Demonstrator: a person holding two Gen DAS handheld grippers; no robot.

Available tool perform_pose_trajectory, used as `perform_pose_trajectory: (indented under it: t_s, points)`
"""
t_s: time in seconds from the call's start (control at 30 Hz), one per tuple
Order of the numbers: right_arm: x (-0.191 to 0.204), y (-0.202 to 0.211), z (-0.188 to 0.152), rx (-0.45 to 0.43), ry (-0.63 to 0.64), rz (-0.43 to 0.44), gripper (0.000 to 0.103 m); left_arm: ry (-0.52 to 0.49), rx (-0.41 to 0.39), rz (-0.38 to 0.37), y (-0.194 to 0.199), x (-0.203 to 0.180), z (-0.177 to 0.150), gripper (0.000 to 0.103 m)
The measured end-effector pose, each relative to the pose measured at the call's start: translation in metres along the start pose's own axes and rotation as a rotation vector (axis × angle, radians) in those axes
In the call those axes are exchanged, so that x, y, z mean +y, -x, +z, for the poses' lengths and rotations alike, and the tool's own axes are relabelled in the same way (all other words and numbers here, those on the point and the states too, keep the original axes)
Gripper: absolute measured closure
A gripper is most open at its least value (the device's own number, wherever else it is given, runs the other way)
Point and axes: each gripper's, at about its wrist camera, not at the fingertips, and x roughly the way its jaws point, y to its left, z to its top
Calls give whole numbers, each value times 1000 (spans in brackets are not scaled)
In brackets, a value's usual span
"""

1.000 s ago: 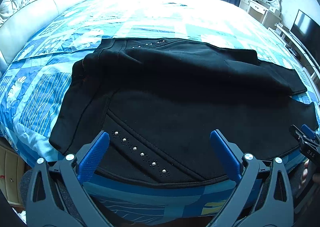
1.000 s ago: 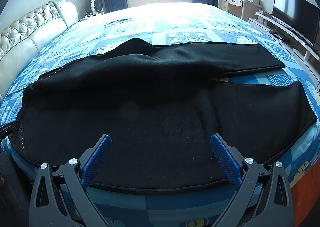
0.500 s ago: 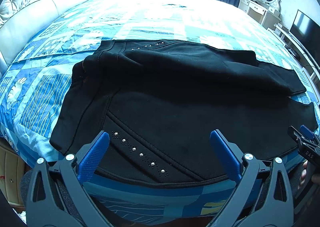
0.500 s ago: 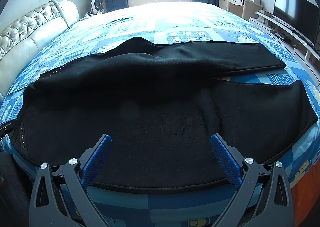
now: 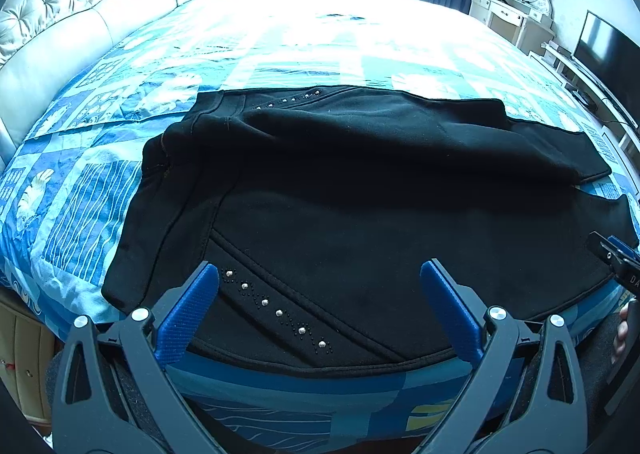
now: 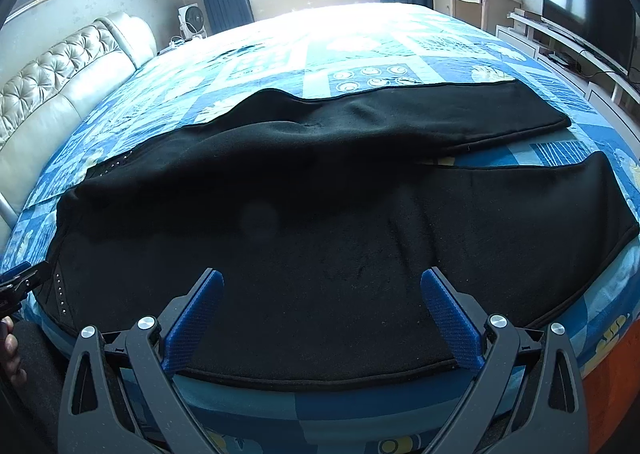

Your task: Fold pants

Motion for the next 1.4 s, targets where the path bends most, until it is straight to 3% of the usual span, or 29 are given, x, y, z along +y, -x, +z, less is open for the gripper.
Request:
perform_pose_trajectory:
  t_s: [0.03, 0.13, 0.3, 0.47, 0.57, 0.73, 0.97, 1.03, 1.07, 1.1, 1.13, 1.2, 1.3, 1.4]
  points:
    - [-8, 2, 4, 0, -30, 15, 5, -6, -24, 10, 1, -1, 0, 2]
    - [-49, 9, 17, -6, -178, 79, 5, 13, 6, -10, -2, 2, -1, 2]
    - [-164, 33, 26, -110, -523, 142, 5, 38, 41, -35, -8, 6, -2, 2]
    - [-275, 61, 5, -243, -792, 69, 5, 49, 58, -20, -14, 12, -2, 2]
    - [-323, 58, -16, -248, -927, 52, 5, 55, 72, -4, -18, 14, -2, 2]
    - [-364, 42, -31, -301, -1058, 137, 5, 71, 86, 34, -24, 21, -4, 2]
    - [-371, 27, -9, -337, -1057, 197, 7, 100, 100, 68, -26, 31, -8, 2]
    - [-369, 18, -9, -286, -1066, 178, 24, 90, 113, 91, -27, 31, -9, 2]
    - [-371, 13, -10, -263, -1076, 182, 54, 91, 114, 93, -27, 32, -9, 2]
    - [-374, 7, -14, -245, -1103, 198, 70, 96, 115, 93, -28, 33, -10, 2]
    - [-377, 4, -20, -249, -1132, 213, 74, 97, 117, 95, -29, 33, -10, 2]
    - [-382, 4, -29, -274, -1168, 241, 94, 97, 120, 92, -30, 33, -11, 2]
    - [-386, 18, -37, -313, -1170, 194, 97, 86, 112, 89, -30, 33, -11, 2]
    - [-388, 18, -43, -286, -1132, 134, 97, 61, 90, 88, -28, 31, -11, 2]
